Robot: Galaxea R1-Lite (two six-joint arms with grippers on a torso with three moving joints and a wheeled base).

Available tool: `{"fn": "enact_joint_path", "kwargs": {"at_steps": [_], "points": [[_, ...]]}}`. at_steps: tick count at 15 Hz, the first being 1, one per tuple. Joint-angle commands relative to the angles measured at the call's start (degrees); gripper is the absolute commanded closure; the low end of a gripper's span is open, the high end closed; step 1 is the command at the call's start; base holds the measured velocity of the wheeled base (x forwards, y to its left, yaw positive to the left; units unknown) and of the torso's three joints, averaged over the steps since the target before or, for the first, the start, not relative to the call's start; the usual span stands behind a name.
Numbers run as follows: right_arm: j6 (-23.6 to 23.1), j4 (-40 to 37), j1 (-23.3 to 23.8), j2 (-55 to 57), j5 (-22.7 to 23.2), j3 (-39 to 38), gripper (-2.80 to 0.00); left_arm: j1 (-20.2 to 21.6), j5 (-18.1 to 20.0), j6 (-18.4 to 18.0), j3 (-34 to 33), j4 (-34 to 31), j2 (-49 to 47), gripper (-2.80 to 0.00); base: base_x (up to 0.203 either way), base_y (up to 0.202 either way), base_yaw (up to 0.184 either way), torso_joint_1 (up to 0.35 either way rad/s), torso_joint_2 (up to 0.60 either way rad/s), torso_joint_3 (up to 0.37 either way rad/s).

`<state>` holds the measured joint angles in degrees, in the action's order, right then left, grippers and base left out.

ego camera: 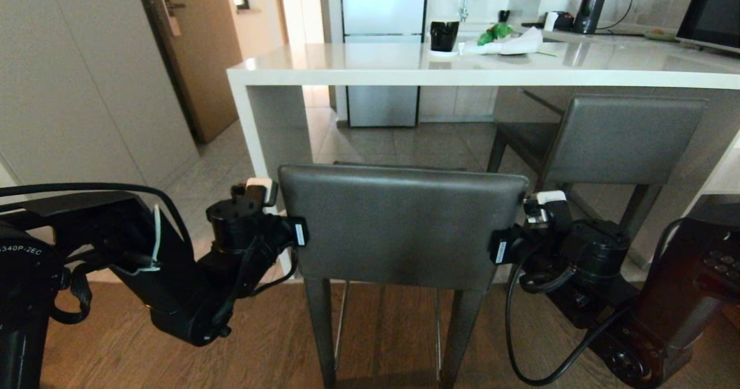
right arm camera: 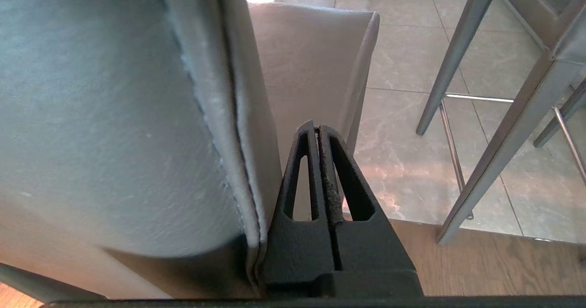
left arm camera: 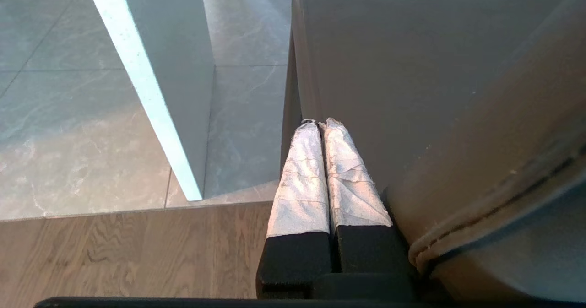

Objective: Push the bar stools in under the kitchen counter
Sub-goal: Push the gray chair back under the dining table

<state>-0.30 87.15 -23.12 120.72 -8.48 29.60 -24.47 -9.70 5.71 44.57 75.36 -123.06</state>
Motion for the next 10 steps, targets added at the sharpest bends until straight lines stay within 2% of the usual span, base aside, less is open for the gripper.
{"fn": "enact_joint_path", "kwargs": {"at_steps": [1, 5, 8, 10], "points": [[-0.1, 0.5, -0.1, -0.3, 0.1, 0.3, 0.00, 0.1, 0.0, 0.1, -1.4, 0.7, 0.4, 0.00, 0.000, 0.000, 0.000, 0.000, 0.00, 0.000], [-0.7, 0.5, 0.0, 0.2, 0.1, 4.0, 0.00, 0.4, 0.0, 0.4, -6.2, 1.2, 0.5, 0.00, 0.000, 0.000, 0.000, 0.000, 0.00, 0.000], [-3.6, 0.3, 0.2, 2.2, 0.0, 9.3, 0.00, 0.7, 0.1, 0.2, -7.8, 8.3, -0.8, 0.00, 0.000, 0.000, 0.000, 0.000, 0.00, 0.000], [-4.8, -0.4, 0.2, 2.7, 0.0, 11.8, 0.00, 1.3, 0.1, 0.2, -8.6, 8.9, -1.1, 0.00, 0.000, 0.000, 0.000, 0.000, 0.00, 0.000]]}}
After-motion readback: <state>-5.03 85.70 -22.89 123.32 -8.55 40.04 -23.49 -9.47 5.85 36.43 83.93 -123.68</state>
